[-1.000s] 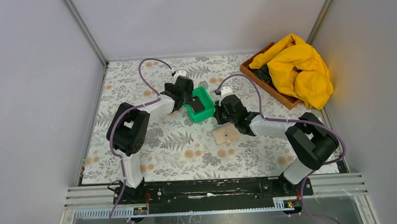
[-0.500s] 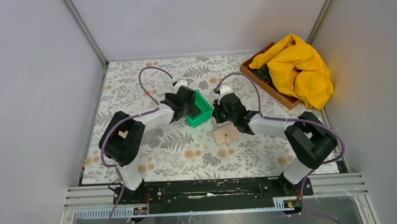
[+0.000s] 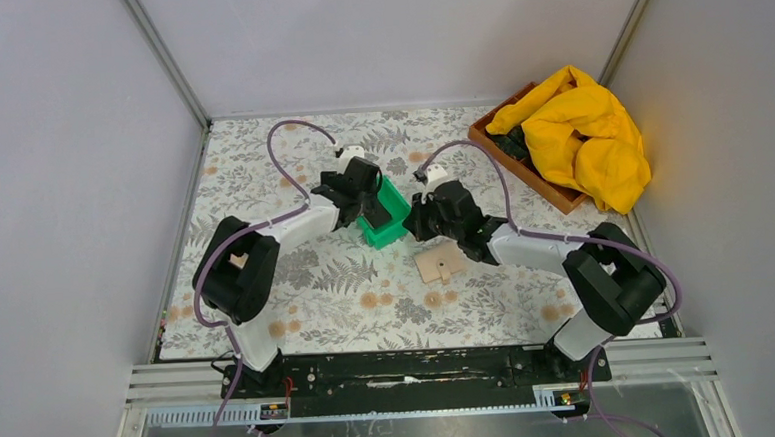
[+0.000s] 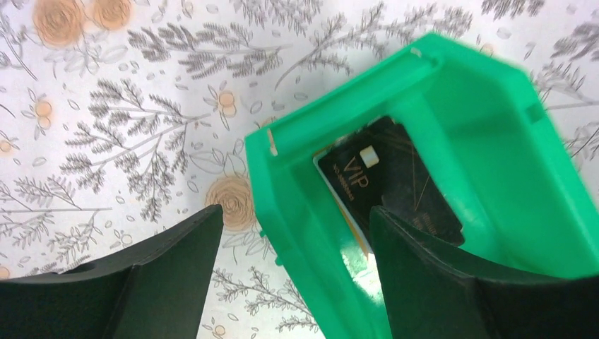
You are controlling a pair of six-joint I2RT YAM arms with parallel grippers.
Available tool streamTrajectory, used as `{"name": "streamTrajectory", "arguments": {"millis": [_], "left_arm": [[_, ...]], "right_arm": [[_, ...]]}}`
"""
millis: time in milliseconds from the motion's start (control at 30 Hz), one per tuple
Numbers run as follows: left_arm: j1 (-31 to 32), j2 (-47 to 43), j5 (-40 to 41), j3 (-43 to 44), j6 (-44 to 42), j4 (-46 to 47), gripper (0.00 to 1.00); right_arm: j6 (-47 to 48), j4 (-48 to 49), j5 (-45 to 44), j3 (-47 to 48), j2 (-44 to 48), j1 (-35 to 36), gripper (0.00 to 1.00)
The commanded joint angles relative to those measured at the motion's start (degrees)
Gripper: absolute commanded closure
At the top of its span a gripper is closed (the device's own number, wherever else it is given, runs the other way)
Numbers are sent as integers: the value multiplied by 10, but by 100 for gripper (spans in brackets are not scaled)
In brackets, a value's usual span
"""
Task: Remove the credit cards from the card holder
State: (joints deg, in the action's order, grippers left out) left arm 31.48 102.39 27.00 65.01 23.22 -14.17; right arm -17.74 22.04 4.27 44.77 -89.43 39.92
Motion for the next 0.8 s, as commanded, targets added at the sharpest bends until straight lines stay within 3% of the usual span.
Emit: {"name": "streamTrajectory", "arguments": {"millis": [0,267,767], "left_arm": [[-16,1,12,35,-18,-8,17],[-42,7,11,31,-15,1,17],[-52,20,19,7,-15,-2,17]], "right_arm": [[-6,0,14,73,-31,19,100],[25,-121,-21,209,-123,25,100],[29,-256,-157,311,-183,25,100]]}}
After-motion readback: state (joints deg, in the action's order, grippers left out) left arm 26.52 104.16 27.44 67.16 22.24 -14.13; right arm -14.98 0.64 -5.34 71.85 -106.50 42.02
